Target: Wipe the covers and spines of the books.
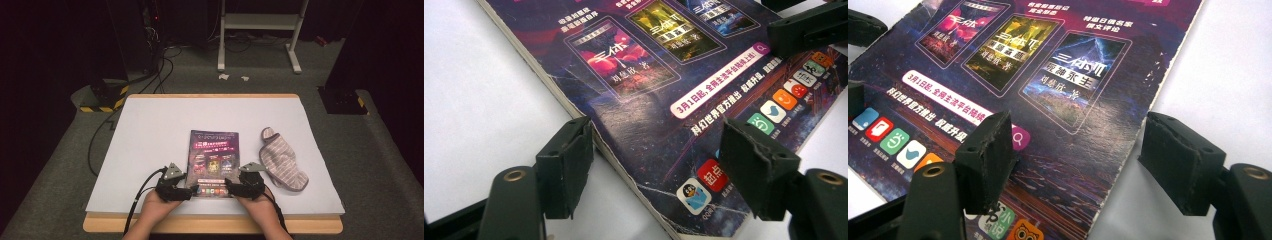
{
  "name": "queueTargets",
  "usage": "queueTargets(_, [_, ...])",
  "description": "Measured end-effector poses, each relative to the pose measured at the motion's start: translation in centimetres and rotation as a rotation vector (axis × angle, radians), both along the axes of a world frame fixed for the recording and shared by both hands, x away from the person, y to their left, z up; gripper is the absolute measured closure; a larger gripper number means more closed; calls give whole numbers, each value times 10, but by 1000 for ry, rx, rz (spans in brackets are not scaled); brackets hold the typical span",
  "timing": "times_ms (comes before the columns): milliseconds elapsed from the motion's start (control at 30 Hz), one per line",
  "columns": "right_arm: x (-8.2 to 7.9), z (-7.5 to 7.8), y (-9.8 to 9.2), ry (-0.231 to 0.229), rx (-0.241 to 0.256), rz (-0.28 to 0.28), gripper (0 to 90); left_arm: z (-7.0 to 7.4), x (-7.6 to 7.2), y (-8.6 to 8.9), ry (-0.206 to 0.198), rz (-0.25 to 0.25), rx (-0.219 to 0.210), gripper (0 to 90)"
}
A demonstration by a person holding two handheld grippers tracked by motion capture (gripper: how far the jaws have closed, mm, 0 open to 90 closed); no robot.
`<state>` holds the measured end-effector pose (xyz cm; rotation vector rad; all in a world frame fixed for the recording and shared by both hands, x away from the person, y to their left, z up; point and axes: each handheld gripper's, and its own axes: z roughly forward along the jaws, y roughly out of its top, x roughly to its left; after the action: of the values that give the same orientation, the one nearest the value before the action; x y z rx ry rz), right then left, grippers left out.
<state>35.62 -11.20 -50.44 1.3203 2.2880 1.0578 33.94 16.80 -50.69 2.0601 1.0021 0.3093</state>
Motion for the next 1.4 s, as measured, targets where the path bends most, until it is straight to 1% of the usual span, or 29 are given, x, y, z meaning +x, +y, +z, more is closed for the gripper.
queueTargets(67, [0, 0, 1, 0, 3, -1, 290, 0, 0, 0, -1, 2, 2, 307])
queueTargets(233, [1, 0, 1, 16, 31, -15, 275, 0, -1, -1, -9, 5, 5, 315])
queueTargets(467, [2, 1, -2, 26, 69, -26, 291, 0, -1, -1, -11, 8, 7, 324])
queueTargets(600, [2, 1, -3, 25, 77, -28, 296, 0, -1, 0, -14, 10, 6, 330])
queueTargets(833, [-1, 3, -4, -3, 98, -31, 296, 0, -1, 0, -14, 13, 5, 334])
queueTargets(933, [-3, 6, -5, -32, 125, -23, 299, 0, -1, 0, -12, 15, 4, 338])
queueTargets(1067, [-5, 10, -5, -53, 152, -22, 306, 0, -1, 1, -13, 19, 2, 340])
queueTargets(1233, [-7, 12, -4, -69, 158, -16, 312, 0, -1, 1, -14, 23, 4, 345])
queueTargets(1400, [-9, 12, -4, -70, 158, -11, 313, 0, -1, 1, -10, 29, 4, 346])
